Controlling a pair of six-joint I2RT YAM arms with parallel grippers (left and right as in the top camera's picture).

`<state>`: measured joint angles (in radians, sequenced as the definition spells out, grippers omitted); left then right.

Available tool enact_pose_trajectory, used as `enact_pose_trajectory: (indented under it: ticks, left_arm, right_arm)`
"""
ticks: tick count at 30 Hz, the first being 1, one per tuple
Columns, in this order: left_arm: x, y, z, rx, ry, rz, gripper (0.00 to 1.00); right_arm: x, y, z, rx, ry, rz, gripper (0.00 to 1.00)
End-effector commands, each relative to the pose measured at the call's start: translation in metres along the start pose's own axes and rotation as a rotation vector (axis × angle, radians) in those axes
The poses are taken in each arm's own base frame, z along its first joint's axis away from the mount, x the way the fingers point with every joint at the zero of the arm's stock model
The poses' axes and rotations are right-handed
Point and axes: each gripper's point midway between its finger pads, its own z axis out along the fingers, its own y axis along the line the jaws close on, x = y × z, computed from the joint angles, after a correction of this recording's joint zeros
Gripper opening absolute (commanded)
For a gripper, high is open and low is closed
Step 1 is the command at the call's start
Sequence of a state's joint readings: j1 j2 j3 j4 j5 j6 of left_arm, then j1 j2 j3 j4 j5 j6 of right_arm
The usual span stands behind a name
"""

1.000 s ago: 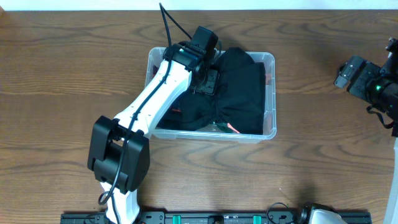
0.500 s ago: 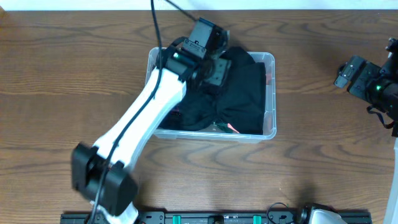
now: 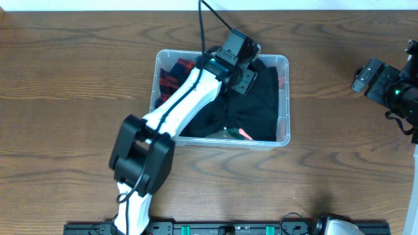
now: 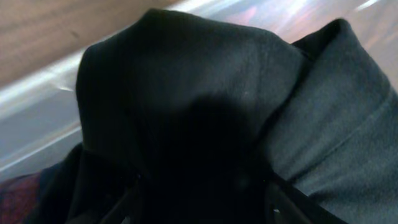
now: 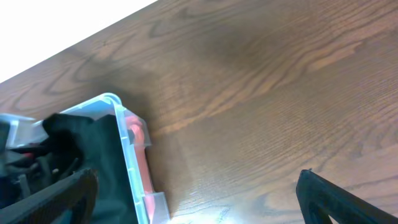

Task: Pack container
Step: 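Press and tuck the black garment down into the bin with left gripper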

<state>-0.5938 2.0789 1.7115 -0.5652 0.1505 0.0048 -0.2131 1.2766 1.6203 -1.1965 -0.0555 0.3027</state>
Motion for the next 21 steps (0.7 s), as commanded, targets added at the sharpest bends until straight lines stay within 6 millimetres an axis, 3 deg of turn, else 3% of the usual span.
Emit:
enact_pose_trajectory:
  ticks: [1, 5, 8, 11, 15, 18, 21]
  left_arm:
    - [0.031, 0.005, 0.02, -0.008, 0.114, 0.007, 0.61]
    - [0.046, 0.006, 0.02, -0.011, 0.173, 0.0, 0.61]
    - [0.034, 0.004, 0.001, -0.01, 0.138, 0.003, 0.61]
    - [0.009, -0.001, -0.035, -0.005, 0.046, 0.01, 0.61]
    - [-0.019, -0.008, -0.107, -0.005, -0.097, -0.023, 0.7]
    - [-0.014, -0.01, -0.151, -0.012, -0.121, -0.039, 0.71]
    - [0.014, 0.005, -0.179, -0.107, -0.053, -0.125, 0.71]
  right_arm:
    - [0.0, -0.001, 0.001, 0.003, 0.003, 0.007, 0.99]
    - [0.0, -0.001, 0.001, 0.003, 0.003, 0.007, 0.99]
    - [0.0, -0.001, 0.001, 0.003, 0.003, 0.007, 0.99]
    - [0.0, -0.001, 0.001, 0.003, 0.003, 0.007, 0.99]
    - [0.0, -0.001, 0.001, 0.003, 0.003, 0.007, 0.99]
    - [0.0, -0.001, 0.001, 0.003, 0.003, 0.007, 0.99]
    - [0.0, -0.001, 0.001, 0.003, 0.003, 0.007, 0.99]
